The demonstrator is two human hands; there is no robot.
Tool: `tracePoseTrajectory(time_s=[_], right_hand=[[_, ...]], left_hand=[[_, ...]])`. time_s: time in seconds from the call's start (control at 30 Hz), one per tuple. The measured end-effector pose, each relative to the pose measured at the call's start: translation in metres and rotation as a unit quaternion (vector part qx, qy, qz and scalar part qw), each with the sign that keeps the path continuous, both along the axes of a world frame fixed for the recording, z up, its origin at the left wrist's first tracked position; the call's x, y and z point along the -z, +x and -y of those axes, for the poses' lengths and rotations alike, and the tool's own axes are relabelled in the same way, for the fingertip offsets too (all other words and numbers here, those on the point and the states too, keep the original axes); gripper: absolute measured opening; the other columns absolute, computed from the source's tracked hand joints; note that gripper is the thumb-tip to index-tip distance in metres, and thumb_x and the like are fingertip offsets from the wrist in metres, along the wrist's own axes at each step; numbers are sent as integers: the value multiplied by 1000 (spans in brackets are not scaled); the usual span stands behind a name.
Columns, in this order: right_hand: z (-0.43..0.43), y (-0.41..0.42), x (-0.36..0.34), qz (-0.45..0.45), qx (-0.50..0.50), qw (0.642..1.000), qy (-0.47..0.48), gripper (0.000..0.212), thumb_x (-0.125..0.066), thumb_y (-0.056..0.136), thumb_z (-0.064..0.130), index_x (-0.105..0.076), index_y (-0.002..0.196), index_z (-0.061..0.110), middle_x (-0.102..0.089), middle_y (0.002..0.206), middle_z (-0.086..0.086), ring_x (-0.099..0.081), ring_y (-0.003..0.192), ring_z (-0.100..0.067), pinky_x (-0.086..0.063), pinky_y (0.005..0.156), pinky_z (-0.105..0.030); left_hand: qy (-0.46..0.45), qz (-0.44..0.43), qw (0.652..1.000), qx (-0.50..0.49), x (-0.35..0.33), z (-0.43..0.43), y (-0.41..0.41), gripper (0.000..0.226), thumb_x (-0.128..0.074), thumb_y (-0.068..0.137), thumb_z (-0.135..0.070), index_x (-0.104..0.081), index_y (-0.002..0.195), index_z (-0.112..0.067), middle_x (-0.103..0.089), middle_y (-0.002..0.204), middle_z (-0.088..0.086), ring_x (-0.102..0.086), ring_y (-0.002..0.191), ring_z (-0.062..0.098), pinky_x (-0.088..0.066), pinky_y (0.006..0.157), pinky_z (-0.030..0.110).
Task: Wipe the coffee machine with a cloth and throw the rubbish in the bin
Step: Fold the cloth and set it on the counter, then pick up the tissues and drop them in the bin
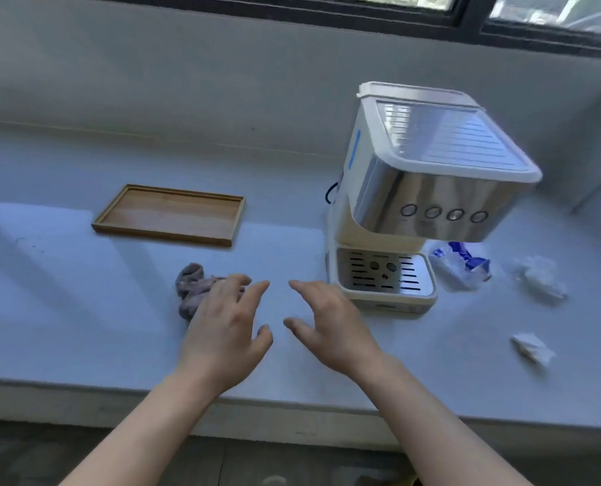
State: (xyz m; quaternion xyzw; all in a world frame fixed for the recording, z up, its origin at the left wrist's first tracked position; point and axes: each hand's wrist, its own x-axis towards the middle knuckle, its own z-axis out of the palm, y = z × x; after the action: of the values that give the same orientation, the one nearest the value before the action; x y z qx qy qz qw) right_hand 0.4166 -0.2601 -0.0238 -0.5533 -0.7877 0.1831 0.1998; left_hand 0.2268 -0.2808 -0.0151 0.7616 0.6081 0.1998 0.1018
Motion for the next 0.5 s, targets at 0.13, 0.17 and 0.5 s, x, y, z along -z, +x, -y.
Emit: tracePoseTrajectory(time_s=[0.13, 0.17, 0.5], right_hand=[[21, 57, -22, 10, 34, 999, -18, 54, -59, 95, 37, -43, 145, 24, -50, 142, 6, -40, 131, -17, -32, 110, -31], [26, 71, -28, 13, 43, 999, -18, 53, -59, 94, 37, -44, 144, 25, -51, 141, 6, -41, 131, -17, -33, 110, -32], [83, 214, -56, -1, 192, 981, -41, 42, -61, 93, 35, -54, 134, 28, -62, 118, 5, -55, 110, -14, -46, 91, -31]], left_hand=[[-11, 1, 999, 33, -22, 6, 52, 60, -63, 87, -32, -45, 144, -20, -48, 137, 4, -48, 123, 26, -43, 100, 40], [-16, 2, 999, 41, -26, 8, 66, 60, -62, 88, -32, -45, 144, -20, -48, 137, 3, -47, 123, 26, -42, 100, 39], [-66, 24, 993, 94, -52, 47, 200, 52, -54, 91, -37, -44, 141, -29, -49, 132, -10, -47, 120, 16, -47, 88, 32]])
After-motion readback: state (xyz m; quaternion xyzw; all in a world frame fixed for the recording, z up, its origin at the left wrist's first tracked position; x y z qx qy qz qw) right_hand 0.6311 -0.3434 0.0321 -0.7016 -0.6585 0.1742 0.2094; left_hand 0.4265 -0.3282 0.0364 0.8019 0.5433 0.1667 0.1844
